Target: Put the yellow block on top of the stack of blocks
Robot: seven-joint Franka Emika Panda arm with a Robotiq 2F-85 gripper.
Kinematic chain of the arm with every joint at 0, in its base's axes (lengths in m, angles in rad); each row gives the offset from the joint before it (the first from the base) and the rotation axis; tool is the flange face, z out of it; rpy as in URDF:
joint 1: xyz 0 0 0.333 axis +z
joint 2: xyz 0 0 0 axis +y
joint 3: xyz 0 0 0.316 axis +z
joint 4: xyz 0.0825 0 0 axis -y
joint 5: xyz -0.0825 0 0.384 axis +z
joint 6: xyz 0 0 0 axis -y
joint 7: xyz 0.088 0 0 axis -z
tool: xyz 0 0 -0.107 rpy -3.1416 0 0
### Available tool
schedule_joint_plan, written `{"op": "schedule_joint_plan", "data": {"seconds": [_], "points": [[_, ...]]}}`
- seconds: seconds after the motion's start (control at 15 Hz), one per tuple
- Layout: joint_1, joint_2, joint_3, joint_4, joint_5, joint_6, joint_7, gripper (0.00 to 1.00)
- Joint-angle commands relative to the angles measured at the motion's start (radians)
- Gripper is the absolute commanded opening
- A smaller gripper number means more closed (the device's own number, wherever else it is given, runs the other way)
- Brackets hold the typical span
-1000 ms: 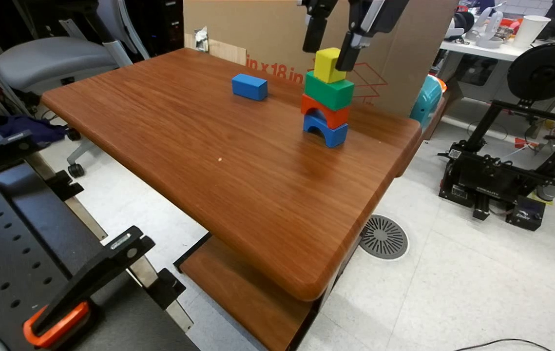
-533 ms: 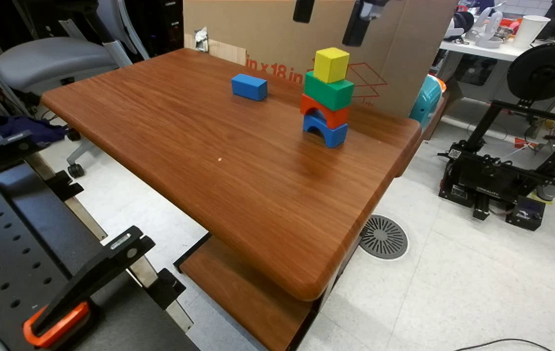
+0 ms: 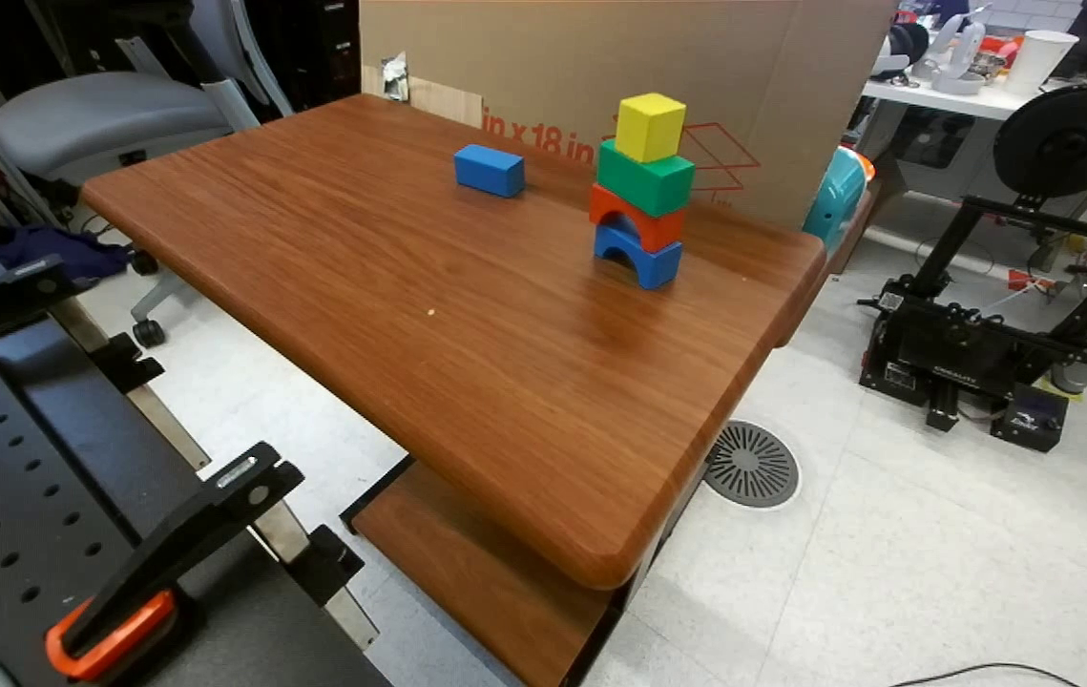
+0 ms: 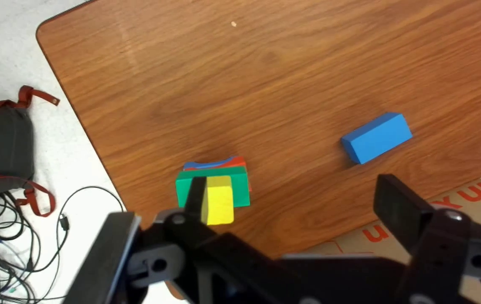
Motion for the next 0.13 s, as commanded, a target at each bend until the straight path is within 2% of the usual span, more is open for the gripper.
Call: {"op": "schedule_joint_plan", "data": {"seconds": [0.0,0.07], "points": [[0.002,0.005,-0.006,0.003,0.002,-0.003,-0.002,1.00],[0.000,0.008,-0.007,0.004,0.002,-0.003,-0.002,1.00]]}}
